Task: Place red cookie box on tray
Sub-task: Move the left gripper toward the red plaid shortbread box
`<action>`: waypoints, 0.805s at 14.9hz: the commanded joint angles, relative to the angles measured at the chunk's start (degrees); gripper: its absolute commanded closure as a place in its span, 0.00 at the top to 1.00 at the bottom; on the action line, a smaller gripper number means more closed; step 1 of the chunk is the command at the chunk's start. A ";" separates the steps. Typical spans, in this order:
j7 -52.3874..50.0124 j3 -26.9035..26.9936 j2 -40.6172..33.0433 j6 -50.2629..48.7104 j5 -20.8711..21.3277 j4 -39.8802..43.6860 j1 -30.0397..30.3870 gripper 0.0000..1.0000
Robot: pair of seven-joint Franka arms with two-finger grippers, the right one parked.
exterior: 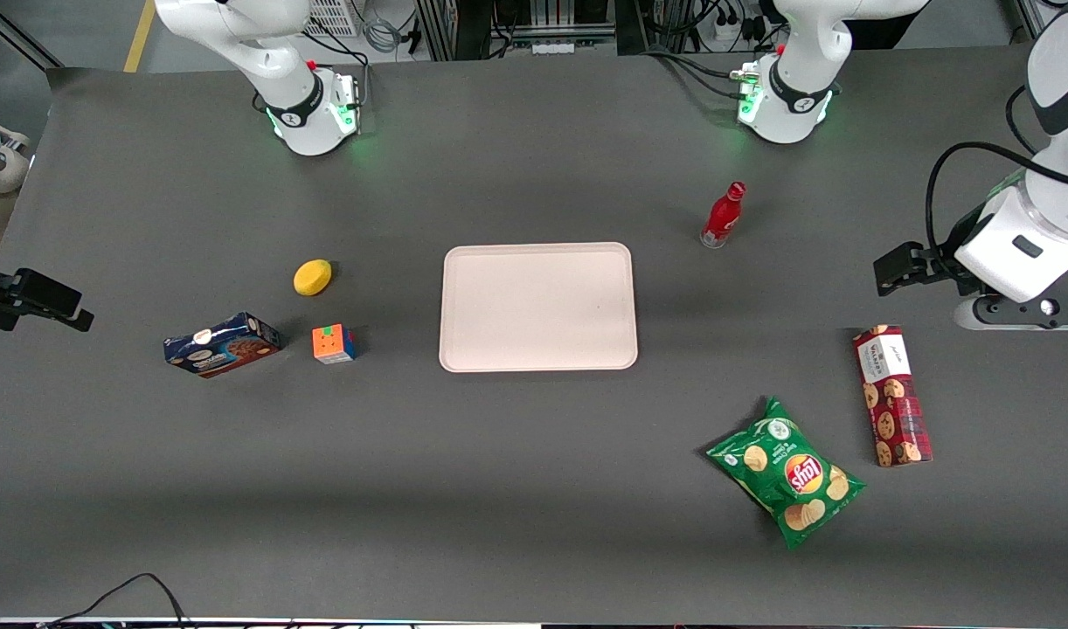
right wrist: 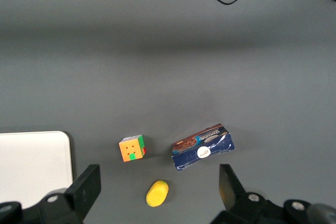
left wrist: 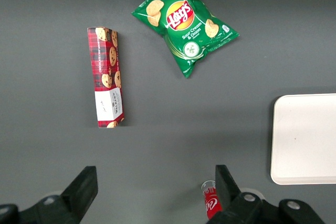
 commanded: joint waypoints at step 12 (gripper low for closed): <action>0.16 0.41 -0.25 -1.22 1.03 0.63 0.00 1.00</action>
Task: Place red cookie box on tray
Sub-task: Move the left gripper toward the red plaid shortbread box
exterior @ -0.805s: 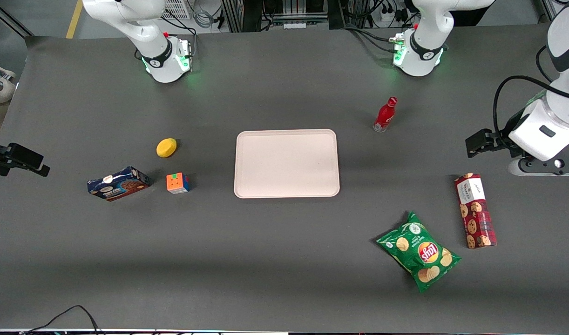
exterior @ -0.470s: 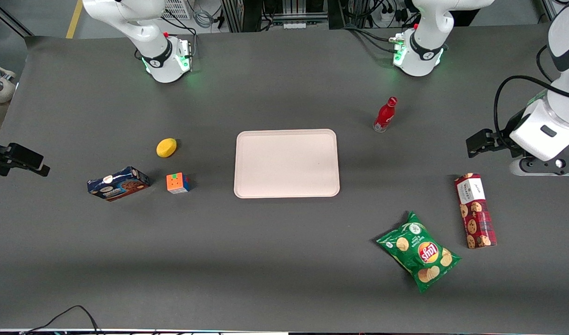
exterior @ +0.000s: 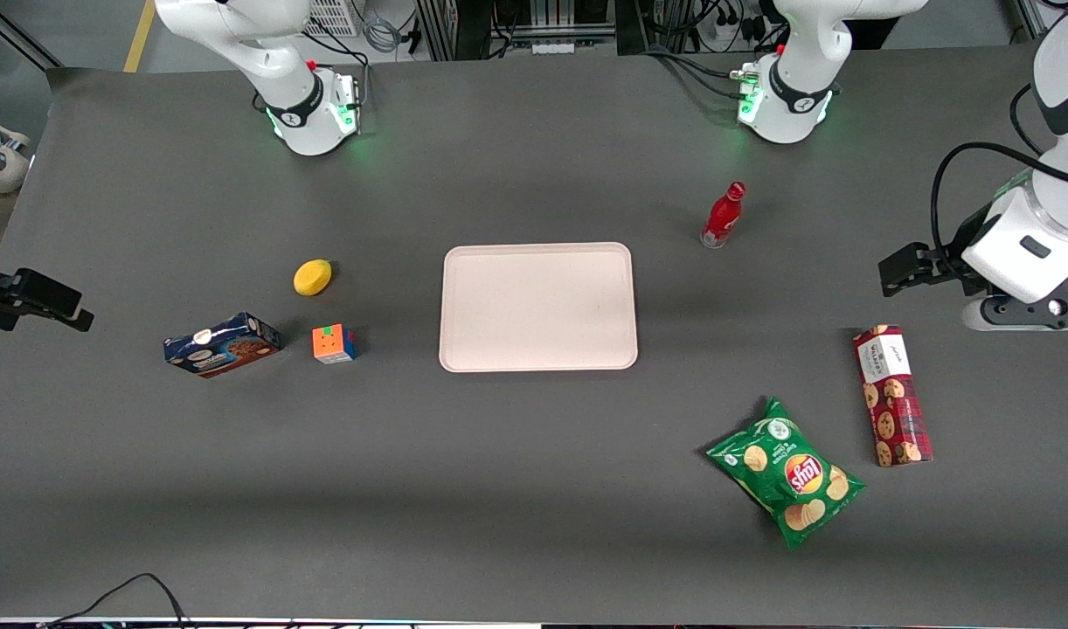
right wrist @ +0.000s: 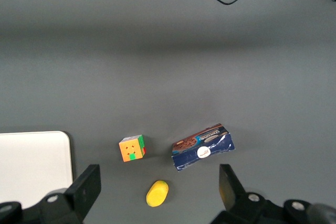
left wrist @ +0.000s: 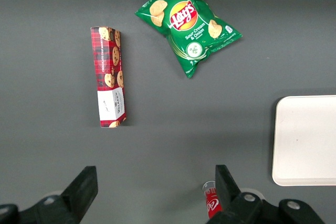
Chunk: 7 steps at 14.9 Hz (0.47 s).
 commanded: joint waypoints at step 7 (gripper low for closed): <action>0.67 2.27 -0.34 1.37 5.10 -5.20 0.51 1.00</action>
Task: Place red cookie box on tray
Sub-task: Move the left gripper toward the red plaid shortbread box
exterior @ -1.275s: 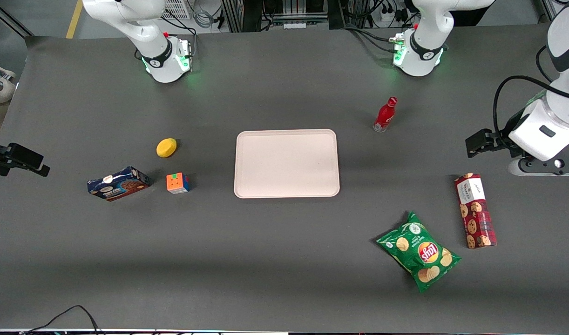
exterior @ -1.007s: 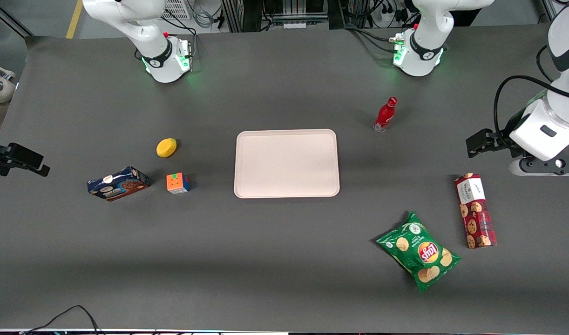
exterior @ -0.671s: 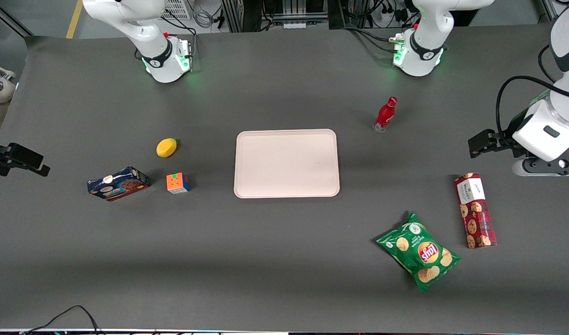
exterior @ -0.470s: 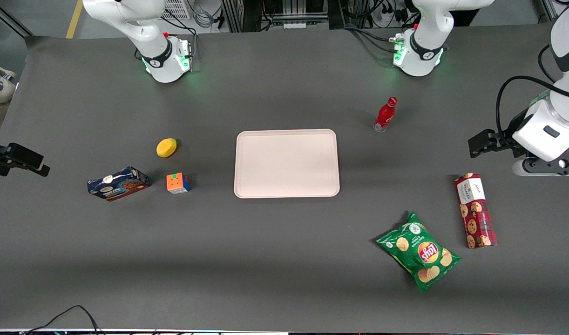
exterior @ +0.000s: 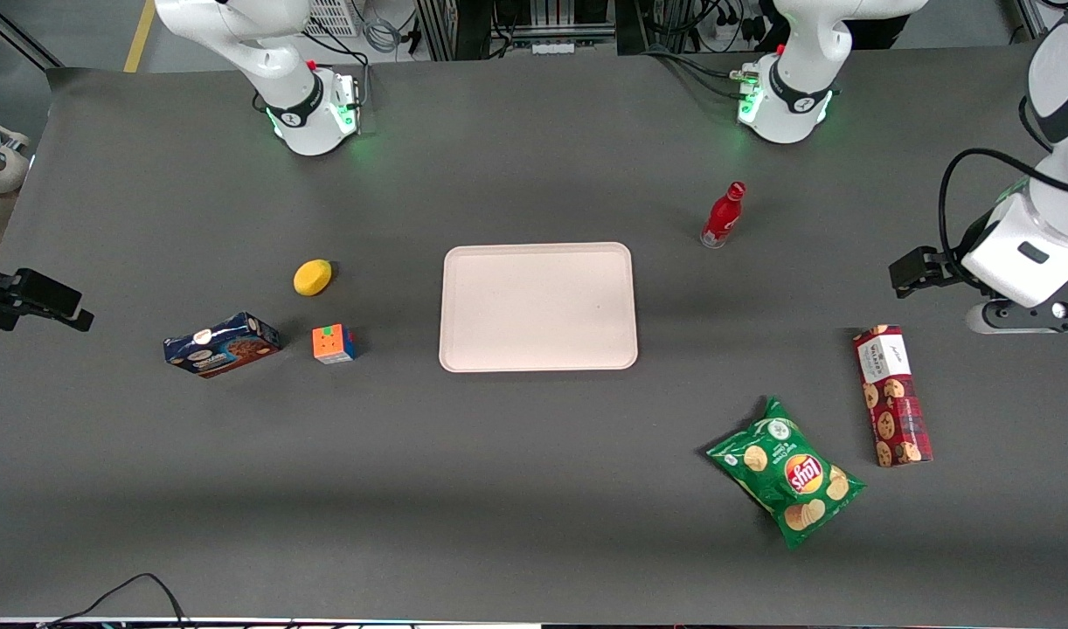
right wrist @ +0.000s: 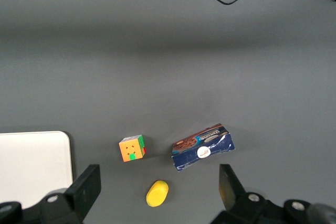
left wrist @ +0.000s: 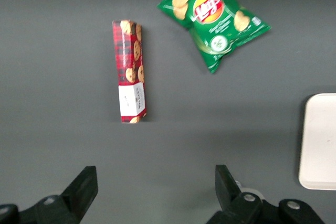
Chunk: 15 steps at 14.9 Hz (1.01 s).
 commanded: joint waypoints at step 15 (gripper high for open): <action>16.64 11.67 5.54 33.90 -5.23 -21.42 1.26 1.00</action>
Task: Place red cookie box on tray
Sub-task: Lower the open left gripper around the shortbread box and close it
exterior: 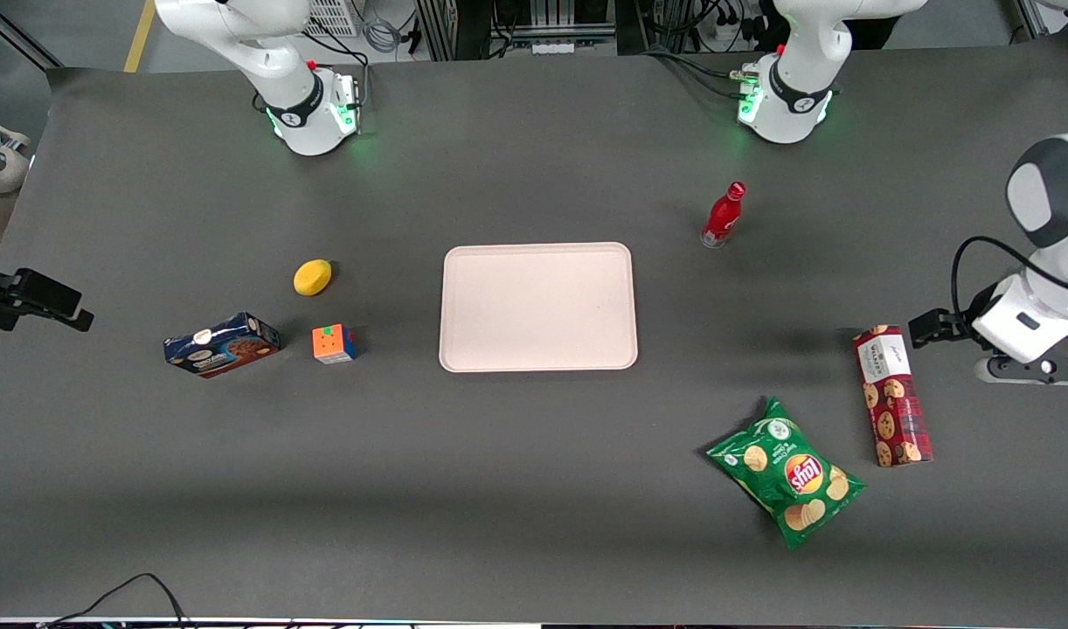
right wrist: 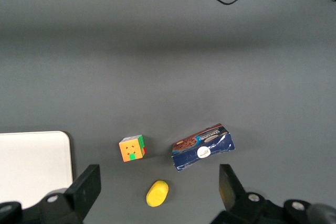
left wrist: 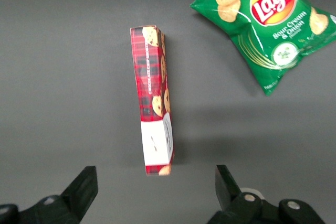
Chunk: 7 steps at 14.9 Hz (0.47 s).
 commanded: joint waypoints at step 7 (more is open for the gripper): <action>5.90 1.52 9.11 22.35 -7.18 -7.06 1.26 1.00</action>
